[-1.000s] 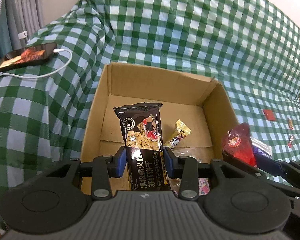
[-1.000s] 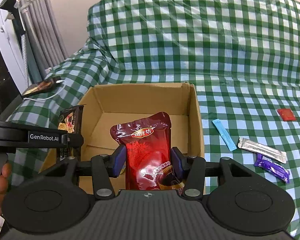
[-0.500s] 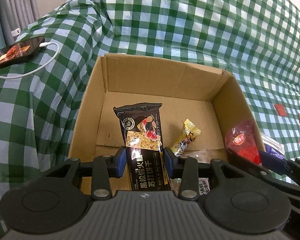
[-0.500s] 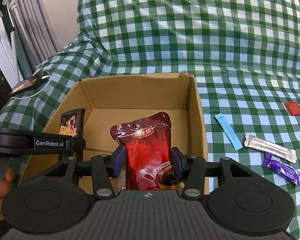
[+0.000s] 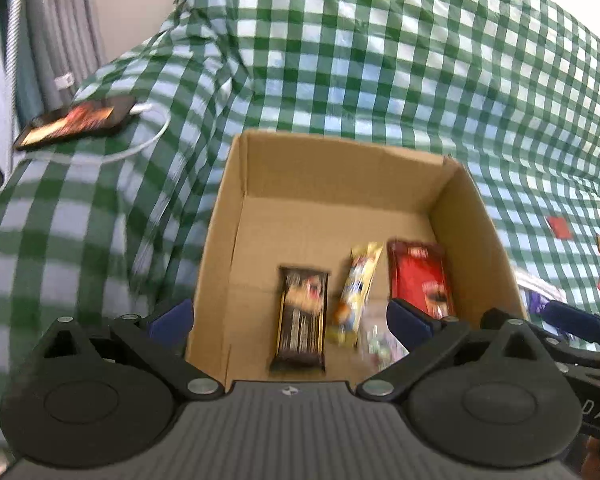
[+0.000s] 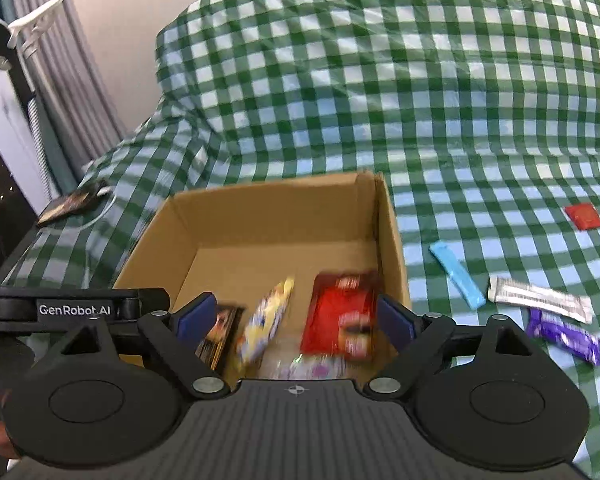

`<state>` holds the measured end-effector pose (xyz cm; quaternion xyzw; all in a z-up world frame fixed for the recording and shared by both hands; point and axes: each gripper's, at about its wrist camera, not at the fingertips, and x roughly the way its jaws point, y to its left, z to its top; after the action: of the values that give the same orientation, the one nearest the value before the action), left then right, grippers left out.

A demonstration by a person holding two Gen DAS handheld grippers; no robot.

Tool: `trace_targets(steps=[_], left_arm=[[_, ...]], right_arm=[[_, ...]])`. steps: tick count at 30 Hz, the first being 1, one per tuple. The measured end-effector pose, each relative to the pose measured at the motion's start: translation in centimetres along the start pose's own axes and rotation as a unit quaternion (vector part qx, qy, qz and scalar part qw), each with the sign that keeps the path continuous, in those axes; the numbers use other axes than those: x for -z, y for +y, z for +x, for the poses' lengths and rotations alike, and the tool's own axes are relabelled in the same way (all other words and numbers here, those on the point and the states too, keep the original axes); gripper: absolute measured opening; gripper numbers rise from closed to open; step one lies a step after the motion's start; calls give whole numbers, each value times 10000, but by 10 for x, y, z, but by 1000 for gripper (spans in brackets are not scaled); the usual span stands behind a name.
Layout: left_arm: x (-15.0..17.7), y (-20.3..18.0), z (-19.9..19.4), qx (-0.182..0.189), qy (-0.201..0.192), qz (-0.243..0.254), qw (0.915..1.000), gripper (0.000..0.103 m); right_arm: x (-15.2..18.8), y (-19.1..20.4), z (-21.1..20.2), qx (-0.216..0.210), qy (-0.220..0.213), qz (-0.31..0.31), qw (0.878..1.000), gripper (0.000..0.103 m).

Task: Organize snacks
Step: 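Open both tools to drop the biscuit bar and red packet into box, then lift both open tools away from the box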

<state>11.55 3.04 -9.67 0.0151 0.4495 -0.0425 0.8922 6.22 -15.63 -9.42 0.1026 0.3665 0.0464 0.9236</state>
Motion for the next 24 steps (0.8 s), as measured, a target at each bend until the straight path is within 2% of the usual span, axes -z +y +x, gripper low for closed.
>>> trace_targets(steps=[5, 9, 18, 24], left_arm=[[35, 9, -38, 3, 180, -105, 9998, 103], [58, 13, -65, -5, 231, -105, 9997, 103], [104, 5, -123, -144, -138, 65, 9998, 103], [118, -2, -152, -149, -361, 100, 9992, 103]], right_arm=[[22, 8, -32, -4, 305, -53, 9995, 92], [42, 20, -67, 36, 316, -309, 9990, 95], [75, 49, -137, 34, -185, -822, 9964, 100], [84, 53, -173, 21, -560, -915, 9942, 102]])
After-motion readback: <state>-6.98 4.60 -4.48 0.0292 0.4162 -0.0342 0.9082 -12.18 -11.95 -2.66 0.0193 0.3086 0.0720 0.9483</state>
